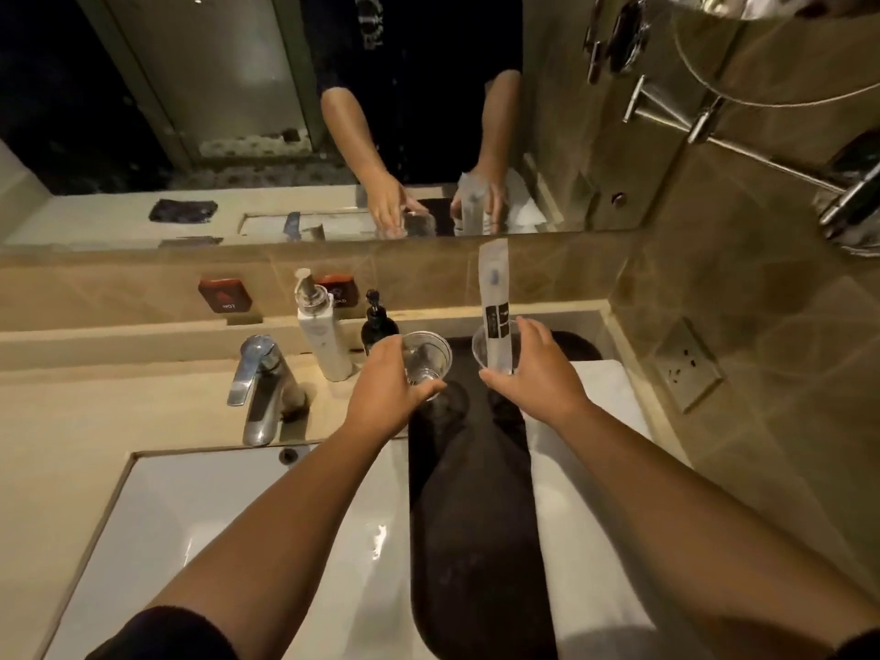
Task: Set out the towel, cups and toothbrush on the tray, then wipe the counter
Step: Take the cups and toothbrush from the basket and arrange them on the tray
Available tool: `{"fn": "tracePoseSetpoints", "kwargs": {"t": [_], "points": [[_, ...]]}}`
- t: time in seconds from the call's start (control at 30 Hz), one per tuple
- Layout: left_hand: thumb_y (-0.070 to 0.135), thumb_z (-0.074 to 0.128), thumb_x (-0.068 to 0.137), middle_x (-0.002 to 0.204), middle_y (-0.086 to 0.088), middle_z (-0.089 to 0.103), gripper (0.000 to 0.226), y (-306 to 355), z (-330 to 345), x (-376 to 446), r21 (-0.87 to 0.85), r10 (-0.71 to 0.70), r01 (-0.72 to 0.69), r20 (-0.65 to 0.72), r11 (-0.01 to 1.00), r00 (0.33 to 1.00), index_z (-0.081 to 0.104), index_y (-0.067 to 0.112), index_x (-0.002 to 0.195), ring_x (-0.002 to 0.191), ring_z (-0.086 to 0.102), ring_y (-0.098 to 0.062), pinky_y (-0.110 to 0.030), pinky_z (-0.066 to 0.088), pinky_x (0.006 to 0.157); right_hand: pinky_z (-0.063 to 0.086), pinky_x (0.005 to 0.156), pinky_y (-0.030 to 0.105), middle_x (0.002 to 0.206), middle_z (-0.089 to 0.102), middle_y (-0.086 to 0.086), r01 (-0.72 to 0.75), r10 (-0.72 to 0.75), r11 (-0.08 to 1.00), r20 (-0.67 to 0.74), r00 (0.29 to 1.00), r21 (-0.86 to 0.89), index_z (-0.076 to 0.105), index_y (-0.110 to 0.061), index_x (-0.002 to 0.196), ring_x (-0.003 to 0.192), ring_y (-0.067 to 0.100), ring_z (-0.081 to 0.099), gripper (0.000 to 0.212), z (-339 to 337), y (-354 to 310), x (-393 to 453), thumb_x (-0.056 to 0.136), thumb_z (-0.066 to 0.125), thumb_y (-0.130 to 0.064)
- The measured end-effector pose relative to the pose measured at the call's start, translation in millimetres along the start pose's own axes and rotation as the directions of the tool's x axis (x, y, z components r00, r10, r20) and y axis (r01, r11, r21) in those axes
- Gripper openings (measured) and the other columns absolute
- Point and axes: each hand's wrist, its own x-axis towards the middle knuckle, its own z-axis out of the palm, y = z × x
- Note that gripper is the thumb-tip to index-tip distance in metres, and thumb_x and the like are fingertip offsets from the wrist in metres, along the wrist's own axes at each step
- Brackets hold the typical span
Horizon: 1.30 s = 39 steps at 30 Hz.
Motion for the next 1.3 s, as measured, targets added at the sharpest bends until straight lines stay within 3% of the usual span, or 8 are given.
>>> {"fn": "tracePoseSetpoints", "kwargs": {"t": [0.2, 0.67, 0.87, 1.1, 1.3], "points": [[0.052, 0.082, 0.067, 0.131, -0.003, 0.053, 0.076, -9.1, 32.1, 33.9, 0.020, -0.004, 0.003, 0.040, 1.000, 0.999, 0.046, 0.023, 0.127, 0.113, 0.055, -0.018, -0.029, 0.047, 0.090, 0.042, 0.105, 0.048, 0.153, 0.034, 0.004, 0.004, -0.004, 1.000, 0.014, 1.000, 0.005, 0.026, -0.017, 0.148, 0.133, 0.027, 0.042, 0.097, 25.6, 22.6, 38.8, 0.074, 0.076, -0.053], [0.048, 0.084, 0.068, 0.136, -0.005, 0.052, 0.080, -21.4, 75.7, 63.9, 0.063, -0.026, 0.022, 0.063, 0.998, 0.998, 0.045, 0.020, 0.131, 0.119, 0.054, -0.023, -0.024, 0.036, 0.088, 0.041, 0.103, 0.045, 0.149, 0.038, 0.006, -0.048, 0.046, 0.998, -0.023, 0.999, -0.049, 0.026, -0.019, 0.146, 0.130, 0.029, 0.045, 0.095, 63.7, 58.4, 66.1, 0.074, 0.074, -0.058], [0.051, 0.082, 0.068, 0.135, -0.005, 0.054, 0.077, -20.0, 77.9, 70.5, 0.100, -0.032, 0.025, 0.071, 0.995, 0.997, 0.044, 0.022, 0.129, 0.117, 0.055, -0.024, -0.034, 0.047, 0.092, 0.039, 0.104, 0.047, 0.152, 0.036, 0.006, -0.070, 0.070, 0.997, -0.002, 0.998, -0.014, 0.024, -0.020, 0.147, 0.132, 0.030, 0.044, 0.094, 63.0, 64.9, 73.5, 0.076, 0.073, -0.057], [0.049, 0.081, 0.071, 0.151, -0.005, 0.039, 0.097, -16.0, 73.9, 68.1, 0.105, -0.045, 0.033, 0.115, 0.994, 0.992, 0.028, 0.020, 0.146, 0.133, 0.044, -0.027, -0.047, 0.046, 0.104, 0.036, 0.107, 0.053, 0.157, 0.028, 0.004, -0.123, 0.121, 0.991, 0.041, 0.992, 0.051, 0.017, -0.025, 0.151, 0.138, 0.031, 0.038, 0.103, 63.1, 71.1, 76.4, 0.073, 0.074, -0.059], [0.047, 0.082, 0.071, 0.151, -0.006, 0.039, 0.100, -16.1, 67.5, 63.8, 0.081, -0.022, 0.012, 0.118, 0.997, 0.993, 0.025, 0.018, 0.148, 0.134, 0.042, -0.027, -0.048, 0.044, 0.105, 0.031, 0.111, 0.056, 0.160, 0.024, 0.003, -0.170, 0.166, 0.978, 0.037, 0.985, 0.122, 0.016, -0.026, 0.152, 0.143, 0.030, 0.028, 0.104, 55.2, 73.2, 84.6, 0.073, 0.069, -0.067]]}}
